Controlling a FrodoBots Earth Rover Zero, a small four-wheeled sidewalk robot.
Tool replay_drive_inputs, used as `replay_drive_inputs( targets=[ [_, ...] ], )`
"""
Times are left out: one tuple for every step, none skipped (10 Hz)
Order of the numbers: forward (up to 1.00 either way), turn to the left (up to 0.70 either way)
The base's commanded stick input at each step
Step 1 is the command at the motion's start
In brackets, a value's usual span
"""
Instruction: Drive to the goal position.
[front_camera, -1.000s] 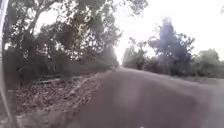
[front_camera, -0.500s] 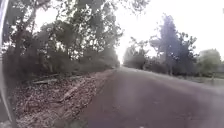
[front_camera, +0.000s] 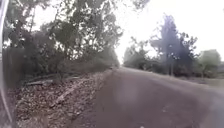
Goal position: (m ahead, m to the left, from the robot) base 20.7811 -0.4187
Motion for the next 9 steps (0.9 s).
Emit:
replay_drive_inputs(
  targets=[
    [0.7, 0.01],
    [0.7, 0.01],
    [0.7, 0.01],
    [0.7, 0.01],
    [0.7, 0.01],
    [0.7, 0.01],
    [0.7, 0.01],
    [0.7, 0.01],
    [0.7, 0.01]
  ],
)
